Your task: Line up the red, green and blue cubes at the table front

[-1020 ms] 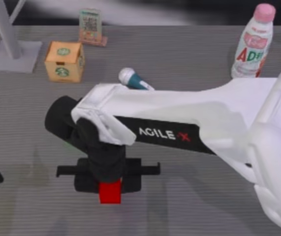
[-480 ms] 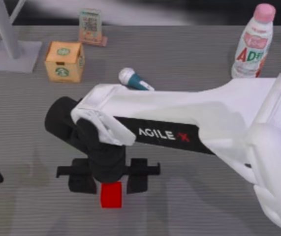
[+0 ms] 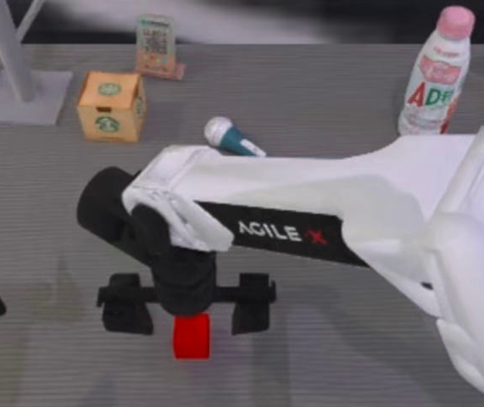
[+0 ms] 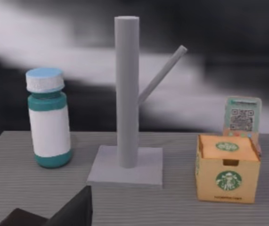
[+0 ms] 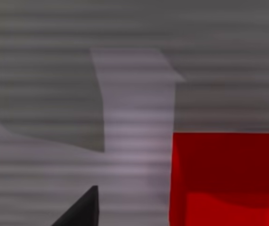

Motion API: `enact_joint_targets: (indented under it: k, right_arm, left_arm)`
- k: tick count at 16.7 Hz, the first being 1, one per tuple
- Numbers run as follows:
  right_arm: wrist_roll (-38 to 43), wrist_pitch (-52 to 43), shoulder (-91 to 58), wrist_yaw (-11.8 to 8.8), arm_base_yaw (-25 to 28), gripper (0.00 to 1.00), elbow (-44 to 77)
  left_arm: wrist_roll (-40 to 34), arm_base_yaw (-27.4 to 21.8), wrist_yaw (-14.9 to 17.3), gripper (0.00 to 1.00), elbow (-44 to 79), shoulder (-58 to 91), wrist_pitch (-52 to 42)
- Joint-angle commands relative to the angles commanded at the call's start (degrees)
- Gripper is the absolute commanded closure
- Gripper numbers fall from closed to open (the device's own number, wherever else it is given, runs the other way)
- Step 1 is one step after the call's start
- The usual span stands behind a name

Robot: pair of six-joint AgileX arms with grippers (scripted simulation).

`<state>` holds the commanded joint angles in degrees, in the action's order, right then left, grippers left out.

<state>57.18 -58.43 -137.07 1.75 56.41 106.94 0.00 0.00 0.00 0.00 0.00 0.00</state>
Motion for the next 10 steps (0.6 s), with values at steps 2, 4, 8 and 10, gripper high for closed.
enact_joint_targets:
  k: [2, 4, 8, 10]
  right_arm:
    - [0.0, 0.0, 0.0, 0.0, -0.1, 0.00, 0.0]
    - [0.0, -1.0, 0.2, 0.0, 0.1, 0.00, 0.9]
    - [0.2, -8.8, 2.1, 0.0, 0.4, 0.00, 6.3]
    - [0.2, -12.3, 3.1, 0.0, 0.6, 0.00, 8.9]
  left_arm:
    - [0.0, 0.0, 0.0, 0.00, 0.0, 0.0, 0.0]
    - [0.0, 0.0, 0.0, 0.00, 0.0, 0.0, 0.0]
    - [0.0, 0.0, 0.0, 0.00, 0.0, 0.0, 0.0]
    - [0.0, 0.0, 0.0, 0.00, 0.0, 0.0, 0.0]
